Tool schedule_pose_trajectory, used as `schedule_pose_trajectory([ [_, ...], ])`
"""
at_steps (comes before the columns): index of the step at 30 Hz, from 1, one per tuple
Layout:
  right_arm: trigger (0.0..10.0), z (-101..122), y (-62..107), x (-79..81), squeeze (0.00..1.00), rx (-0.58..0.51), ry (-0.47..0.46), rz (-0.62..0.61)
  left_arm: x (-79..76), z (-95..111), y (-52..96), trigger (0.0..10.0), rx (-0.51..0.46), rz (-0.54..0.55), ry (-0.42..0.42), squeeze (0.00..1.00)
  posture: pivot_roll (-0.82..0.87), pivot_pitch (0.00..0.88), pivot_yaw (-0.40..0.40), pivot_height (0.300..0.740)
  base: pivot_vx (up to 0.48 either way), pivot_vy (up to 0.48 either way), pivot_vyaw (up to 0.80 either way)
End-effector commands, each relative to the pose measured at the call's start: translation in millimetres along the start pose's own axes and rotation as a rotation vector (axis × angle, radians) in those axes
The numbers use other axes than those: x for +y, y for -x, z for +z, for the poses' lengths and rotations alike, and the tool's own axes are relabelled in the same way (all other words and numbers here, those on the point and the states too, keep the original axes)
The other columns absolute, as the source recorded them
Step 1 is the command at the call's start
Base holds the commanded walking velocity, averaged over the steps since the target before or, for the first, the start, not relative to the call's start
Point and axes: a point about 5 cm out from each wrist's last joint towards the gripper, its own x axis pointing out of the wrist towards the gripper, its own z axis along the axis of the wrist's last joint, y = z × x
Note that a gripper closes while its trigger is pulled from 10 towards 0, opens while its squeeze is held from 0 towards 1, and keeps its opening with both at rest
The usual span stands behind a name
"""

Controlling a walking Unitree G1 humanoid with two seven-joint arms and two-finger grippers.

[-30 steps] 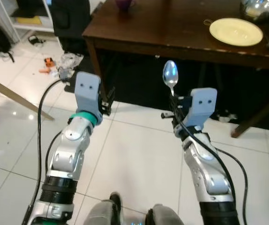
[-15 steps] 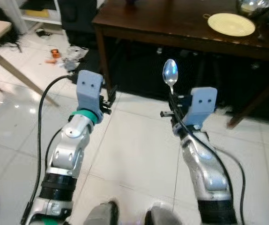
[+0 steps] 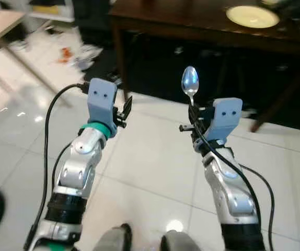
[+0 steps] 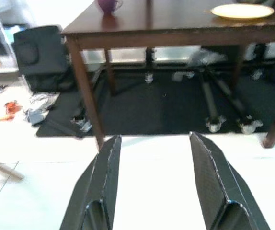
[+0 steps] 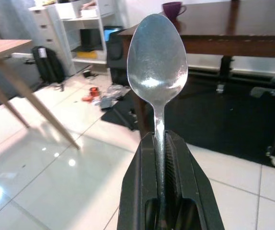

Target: Setting the table

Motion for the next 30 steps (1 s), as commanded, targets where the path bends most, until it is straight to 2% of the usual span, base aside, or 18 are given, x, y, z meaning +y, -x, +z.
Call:
schedule_pose_trajectory([
  [1, 10.0, 0, 1.4, -1.1, 0.0, -0.008, -0.006, -0.002, -2.0, -5, -0.1, 10.0, 0.026, -0.007, -0.015, 0.0, -0.13, 0.006, 0.079, 0.74, 0.0, 0.0, 0.79],
  [30, 10.0, 0, 3.2, 10.2, 0.0, -0.013, -0.01, 0.083, -4.0, -4, -1.2, 10.0, 0.032, 0.018, -0.005, 0.0, -0.12, 0.011, 0.083, 0.74, 0.0, 0.0, 0.79],
])
